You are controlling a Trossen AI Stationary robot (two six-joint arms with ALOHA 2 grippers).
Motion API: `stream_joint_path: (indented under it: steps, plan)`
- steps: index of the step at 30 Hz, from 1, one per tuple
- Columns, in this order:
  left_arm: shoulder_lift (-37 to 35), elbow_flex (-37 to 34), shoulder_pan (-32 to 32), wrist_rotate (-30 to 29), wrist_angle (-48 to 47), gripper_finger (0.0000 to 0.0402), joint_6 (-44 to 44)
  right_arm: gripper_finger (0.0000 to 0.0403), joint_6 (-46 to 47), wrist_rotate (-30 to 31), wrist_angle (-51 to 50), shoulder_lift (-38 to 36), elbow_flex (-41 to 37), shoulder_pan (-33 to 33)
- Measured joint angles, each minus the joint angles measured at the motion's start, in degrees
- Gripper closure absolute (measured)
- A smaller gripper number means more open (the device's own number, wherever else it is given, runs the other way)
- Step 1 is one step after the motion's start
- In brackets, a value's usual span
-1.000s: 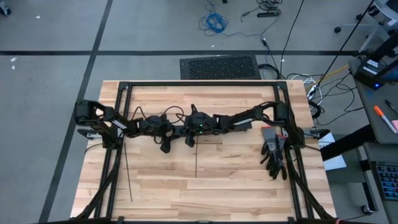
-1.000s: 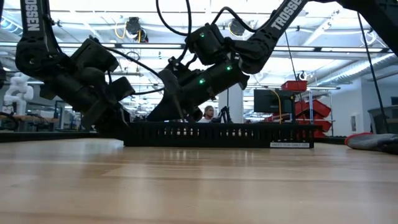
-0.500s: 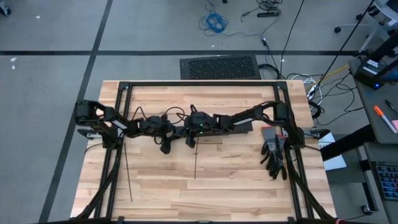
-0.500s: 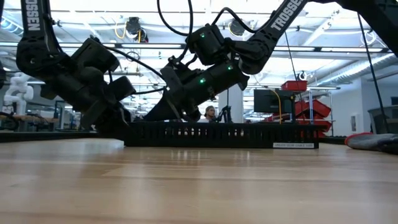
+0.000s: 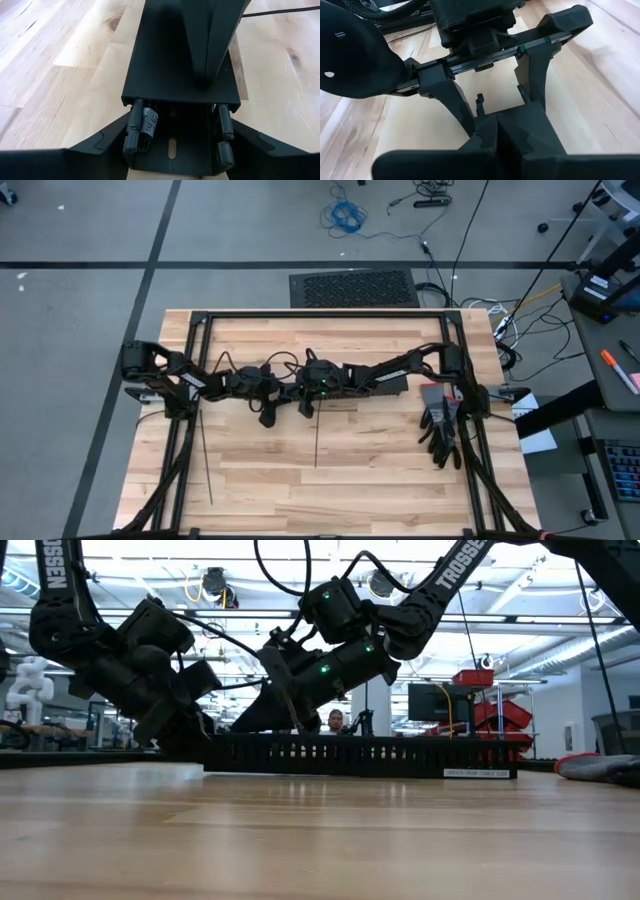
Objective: Ziptie cables
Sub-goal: Close the black cable duct with the cable duct cover
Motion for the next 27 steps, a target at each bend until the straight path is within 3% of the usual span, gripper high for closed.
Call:
stream_joint_path:
  steps: [8, 13, 15, 21, 27]
  plan:
    - [-0.04, 0.11, 0.0, -0.01, -1.02, 0.0157, -0.1, 0.0397, -0.23, 1.75, -2.44, -4.0, 0.02, 0.46]
    - [-0.07, 0.11, 0.0, -0.33, -1.14, 0.0157, -0.07, 0.0401, -1.04, 9.75, -16.11, -7.75, 0.11, 0.08]
    - [-0.07, 0.11, 0.0, -0.41, -1.34, 0.0157, -0.07, 0.0402, -0.49, 10.01, -20.03, -7.76, 0.0, -0.24]
    - [-0.07, 0.11, 0.0, -0.9, -1.41, 0.0157, -0.07, 0.0403, 0.14, 8.96, -20.55, -7.25, 0.09, -0.01]
    - [-0.11, 0.09, 0.02, -1.03, -1.46, 0.0157, -0.09, 0.0403, 0.7, 6.42, -14.78, -4.46, 0.24, -0.32]
